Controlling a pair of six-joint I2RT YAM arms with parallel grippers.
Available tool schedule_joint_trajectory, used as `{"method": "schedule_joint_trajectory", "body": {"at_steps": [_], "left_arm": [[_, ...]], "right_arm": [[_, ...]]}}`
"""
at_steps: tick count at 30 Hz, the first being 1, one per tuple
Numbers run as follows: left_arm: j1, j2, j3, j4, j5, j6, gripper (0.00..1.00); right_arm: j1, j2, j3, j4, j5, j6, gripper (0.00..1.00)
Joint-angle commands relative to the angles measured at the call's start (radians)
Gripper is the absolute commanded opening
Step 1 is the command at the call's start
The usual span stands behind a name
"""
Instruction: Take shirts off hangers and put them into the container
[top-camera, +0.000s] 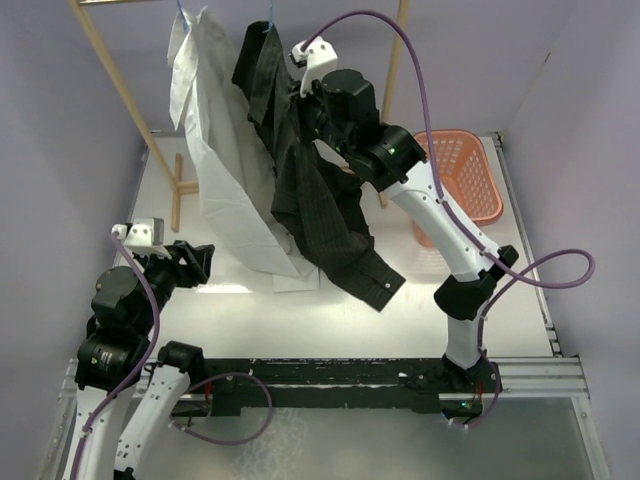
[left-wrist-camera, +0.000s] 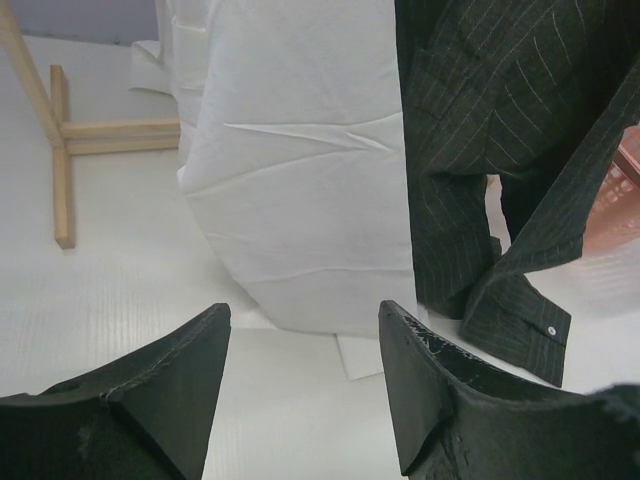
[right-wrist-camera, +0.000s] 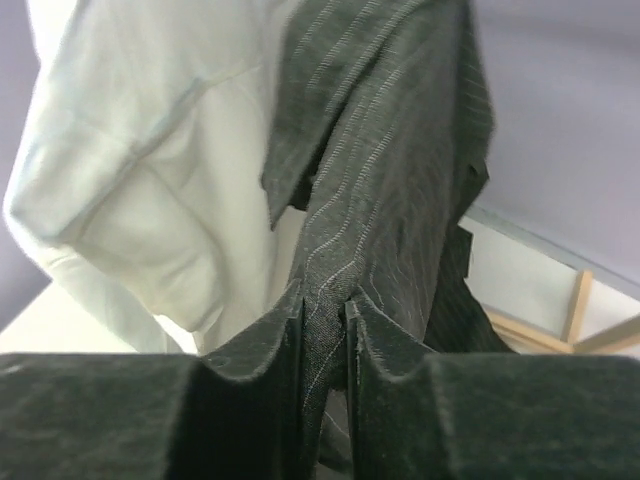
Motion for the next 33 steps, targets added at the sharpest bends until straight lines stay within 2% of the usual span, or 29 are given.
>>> {"method": "schedule_joint_trajectory", "body": {"at_steps": [1,5,13,25,29,33], "left_arm": [[0.007,-0.001,0.010,0.020,-0.012,0.011,0.65],[0.007,0.000,0.012,0.017,-0.018,0.010,0.65],[0.007,-0.002,0.011,0.014,-0.030,0.010,0.65],[0.009,-0.005,0.015,0.007,-0.058,0.004,0.66],[0.008,-0.014,0.014,0.006,-0.061,0.004,0.66],[0.008,-0.012,0.013,0.007,-0.056,0.006,0.66]], "right_arm": [[0.001,-0.088,-0.084,0.155,0.112,-0.022,0.17],[0.001,-0.068,-0.057,0.166,0.127,-0.042,0.00],[0.000,-0.051,-0.058,0.291,0.273,-0.101,0.00],[-0.003,-0.176,-0.232,0.623,0.369,-0.155,0.00],[-0.004,-0.226,-0.248,0.652,0.363,-0.153,0.00],[-0.003,-0.275,-0.253,0.609,0.349,-0.130,0.00]]}}
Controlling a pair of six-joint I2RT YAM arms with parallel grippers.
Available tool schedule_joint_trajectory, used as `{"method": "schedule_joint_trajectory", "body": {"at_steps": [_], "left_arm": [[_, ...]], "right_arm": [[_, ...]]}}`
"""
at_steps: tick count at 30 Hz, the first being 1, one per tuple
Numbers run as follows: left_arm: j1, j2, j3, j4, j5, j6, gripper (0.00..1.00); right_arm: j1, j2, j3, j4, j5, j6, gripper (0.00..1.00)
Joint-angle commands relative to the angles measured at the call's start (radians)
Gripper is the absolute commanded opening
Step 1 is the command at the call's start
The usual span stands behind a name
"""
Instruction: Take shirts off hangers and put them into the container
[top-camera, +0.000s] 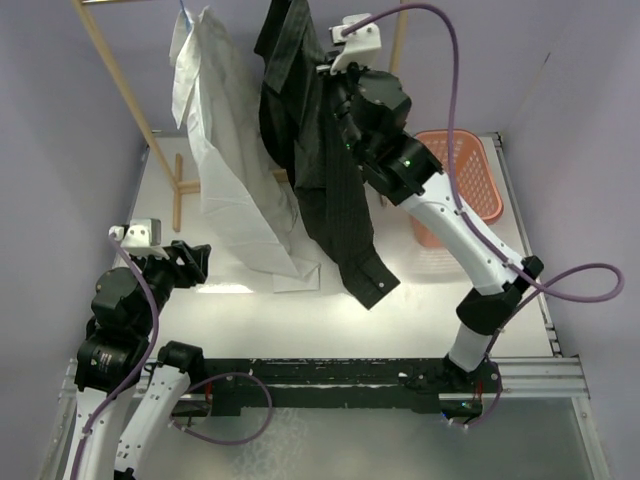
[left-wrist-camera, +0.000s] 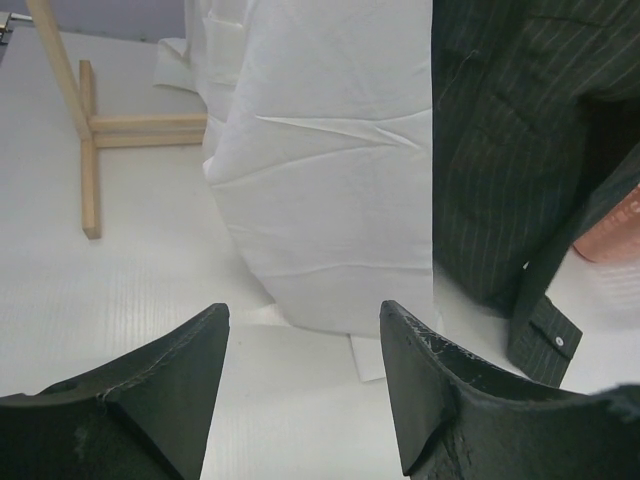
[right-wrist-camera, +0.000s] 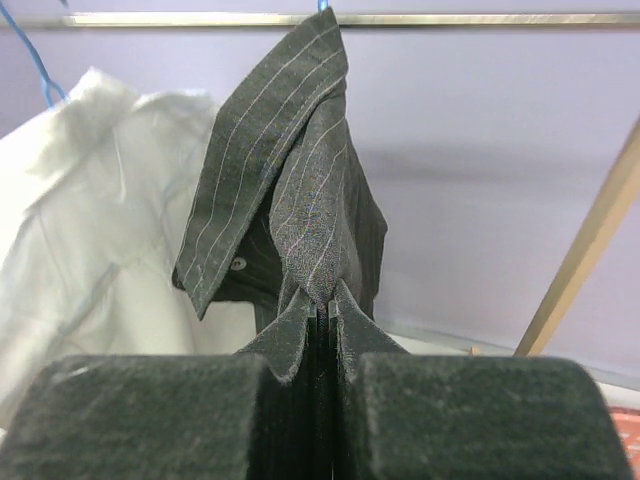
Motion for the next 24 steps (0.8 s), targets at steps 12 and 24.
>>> {"method": "schedule_joint_trajectory", "body": {"at_steps": [12,24], "left_arm": [[0.007,-0.004,0.006,0.060,0.034,0.023,0.69],[0.005,0.336,0.180,0.398,0.201,0.070,0.78]], "right_arm": [[-0.004,-0.445,-0.176,-0.116,-0.111,0.109,0.00],[-0.004,-0.908,-0.606,-0.266,-0.382,0.160,0.00]]}}
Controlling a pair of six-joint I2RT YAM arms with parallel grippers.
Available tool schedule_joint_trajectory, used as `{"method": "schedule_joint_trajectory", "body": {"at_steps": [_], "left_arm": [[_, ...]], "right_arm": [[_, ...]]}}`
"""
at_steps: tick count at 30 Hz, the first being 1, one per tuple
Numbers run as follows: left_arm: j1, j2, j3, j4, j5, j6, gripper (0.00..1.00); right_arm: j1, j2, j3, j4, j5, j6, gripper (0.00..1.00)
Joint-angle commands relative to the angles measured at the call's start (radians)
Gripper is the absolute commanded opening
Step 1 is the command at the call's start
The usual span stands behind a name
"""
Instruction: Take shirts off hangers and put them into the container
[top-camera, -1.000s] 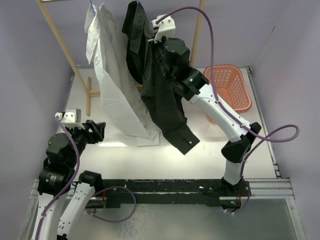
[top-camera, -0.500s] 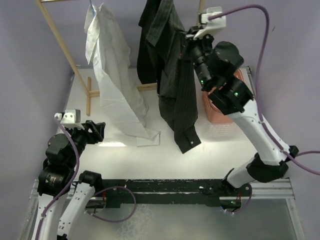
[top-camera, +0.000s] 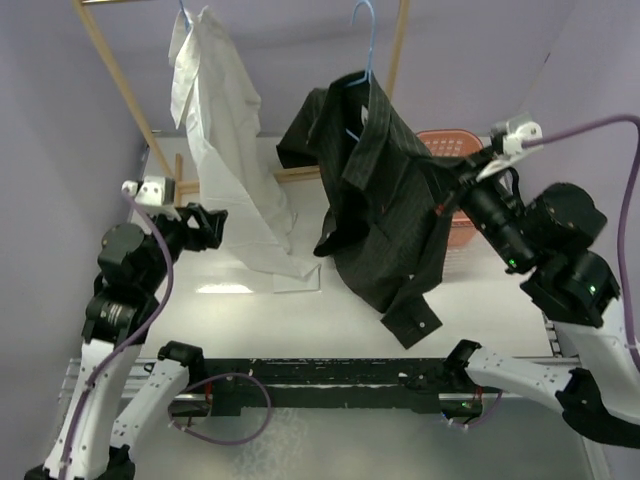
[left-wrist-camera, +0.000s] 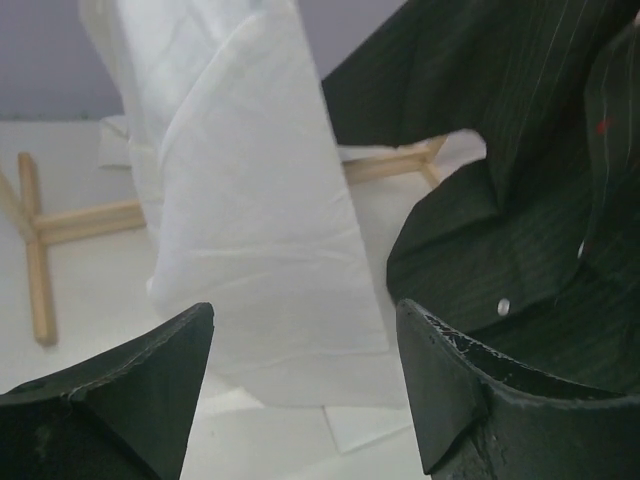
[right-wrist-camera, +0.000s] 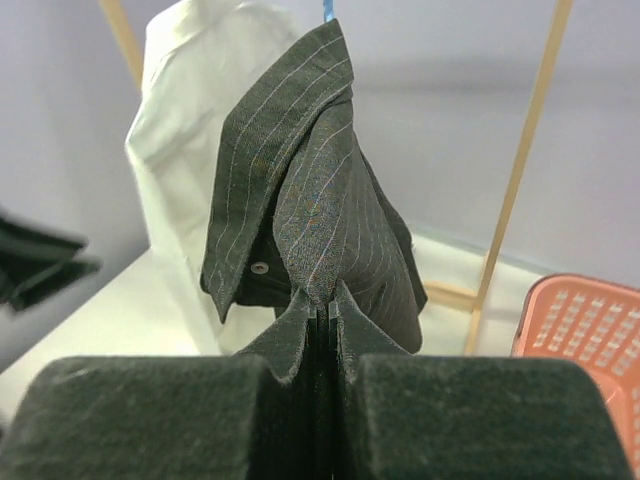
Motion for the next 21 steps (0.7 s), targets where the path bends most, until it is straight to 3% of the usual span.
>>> {"method": "schedule_joint_trajectory", "body": {"at_steps": [1,5,9,15,21], "left_arm": [[0.005,0.164,0.115,0.255,0.153,0.048,0.80],[-0.012,0.279,0.133,0.484,0.262,0.062,0.82],[-0.073,0.403,0.237,0.537,0.306,0.102,0.83],[-0.331,0.522,0.356,0.527,0.136,0.289,0.83],[-0.440,0.585,0.347,0.525,0.046,0.423,0.83]], "right_arm": [[0.000,-0.132,-0.102,0.042,-0.203,0.052,0.00],[0.000,-0.141,-0.094,-0.042,-0.299,0.086,0.00],[0.000,-0.154,-0.125,-0.030,-0.312,0.113,0.00],[0.000,-0.134,-0.159,0.015,-0.298,0.131,0.00],[0.000,-0.140,-0.206,0.074,-0.325,0.163,0.00]]}}
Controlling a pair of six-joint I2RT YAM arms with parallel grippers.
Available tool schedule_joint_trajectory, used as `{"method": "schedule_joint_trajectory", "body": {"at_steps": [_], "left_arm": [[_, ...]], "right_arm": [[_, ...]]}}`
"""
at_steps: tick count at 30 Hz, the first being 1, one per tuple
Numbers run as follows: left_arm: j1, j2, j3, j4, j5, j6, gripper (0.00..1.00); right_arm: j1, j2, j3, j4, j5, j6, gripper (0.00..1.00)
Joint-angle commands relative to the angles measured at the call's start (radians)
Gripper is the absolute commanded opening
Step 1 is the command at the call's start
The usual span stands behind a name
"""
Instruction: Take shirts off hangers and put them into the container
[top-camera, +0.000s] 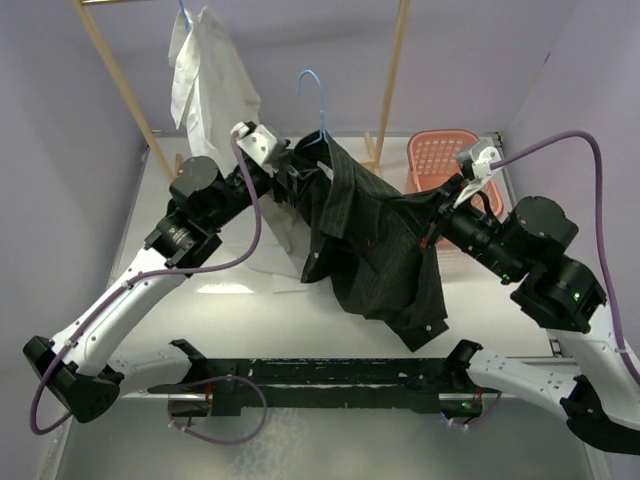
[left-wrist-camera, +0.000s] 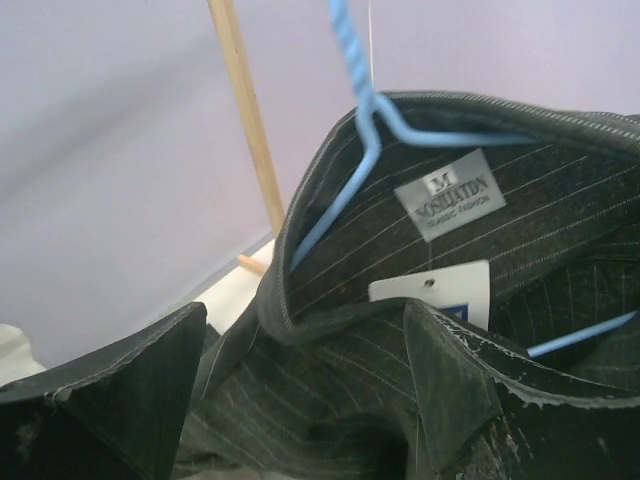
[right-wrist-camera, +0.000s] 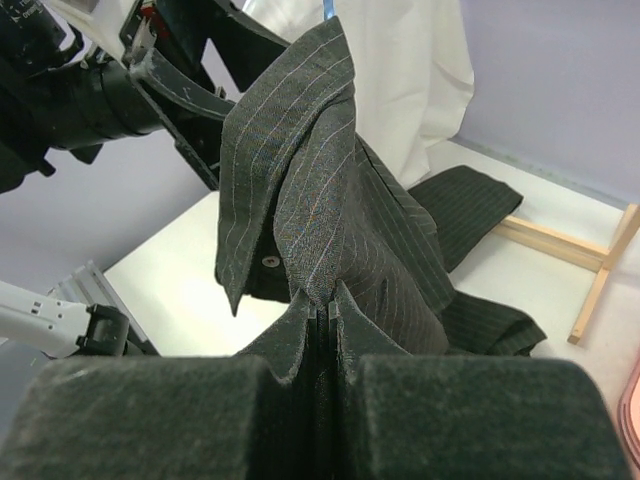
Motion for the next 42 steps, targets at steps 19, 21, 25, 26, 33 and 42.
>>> {"method": "schedule_joint_trajectory", "body": {"at_steps": [19,21,25,26,33,42], "left_arm": [[-0.093,0.025,-0.183,0.245,-0.340,0.303,0.63],[-0.093,0.022,-0.198,0.285,-0.310,0.318,0.59],[-0.093,0.036,-0.235,0.378,-0.216,0.323,0.48],[-0.093,0.046,-0.230,0.382,-0.209,0.323,0.40],[-0.093,0.030,-0.243,0.389,-0.206,0.378,0.00],[-0.093,-0.099,-0.278,0.348,-0.362,0.518,0.00]], "right_arm": [[0.001,-0.168,-0.089,0.120,-0.077,0.107,0.00],[0.001,-0.183,-0.104,0.118,-0.133,0.132,0.00],[0.001,-0.201,-0.115,0.120,-0.156,0.159,0.00],[0.001,-0.204,-0.118,0.116,-0.159,0.162,0.00],[0.001,-0.177,-0.120,0.065,-0.096,0.153,0.00],[0.001,-0.012,-0.042,-0.126,-0.037,0.130,0.26]]}}
